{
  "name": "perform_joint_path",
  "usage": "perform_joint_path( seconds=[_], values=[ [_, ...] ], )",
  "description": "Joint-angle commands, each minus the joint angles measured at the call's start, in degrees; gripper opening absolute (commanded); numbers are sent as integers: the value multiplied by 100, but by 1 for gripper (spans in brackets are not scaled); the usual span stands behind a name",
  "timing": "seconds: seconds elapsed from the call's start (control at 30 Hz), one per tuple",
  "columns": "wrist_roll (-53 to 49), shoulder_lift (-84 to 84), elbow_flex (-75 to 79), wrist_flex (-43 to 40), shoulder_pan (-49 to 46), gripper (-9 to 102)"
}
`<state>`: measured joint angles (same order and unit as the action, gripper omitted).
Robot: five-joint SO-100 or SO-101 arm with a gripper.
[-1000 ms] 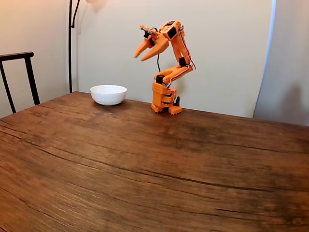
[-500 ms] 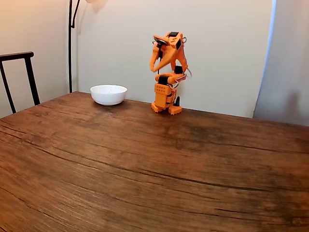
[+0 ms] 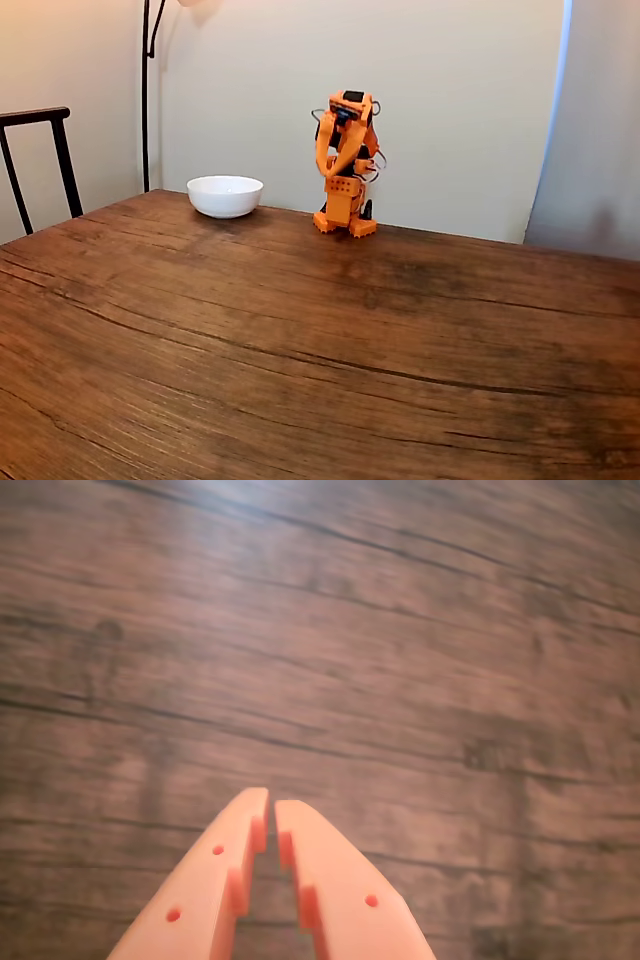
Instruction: Grasp the cube and drop it in the bowl
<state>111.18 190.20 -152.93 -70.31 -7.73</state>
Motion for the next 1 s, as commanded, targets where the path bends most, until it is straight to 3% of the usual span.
perform_joint_path(
  seconds=[0.0, 0.3, 0.53, 0.73, 0.97],
  values=[
    [-35, 18, -229, 483, 53, -1],
    [-510, 18, -1723, 1406, 237, -1],
    [-686, 18, -2435, 1617, 334, -1],
    [-870, 9, -2531, 1318, 316, -1],
    [-879, 9, -2531, 387, 308, -1]
  ],
)
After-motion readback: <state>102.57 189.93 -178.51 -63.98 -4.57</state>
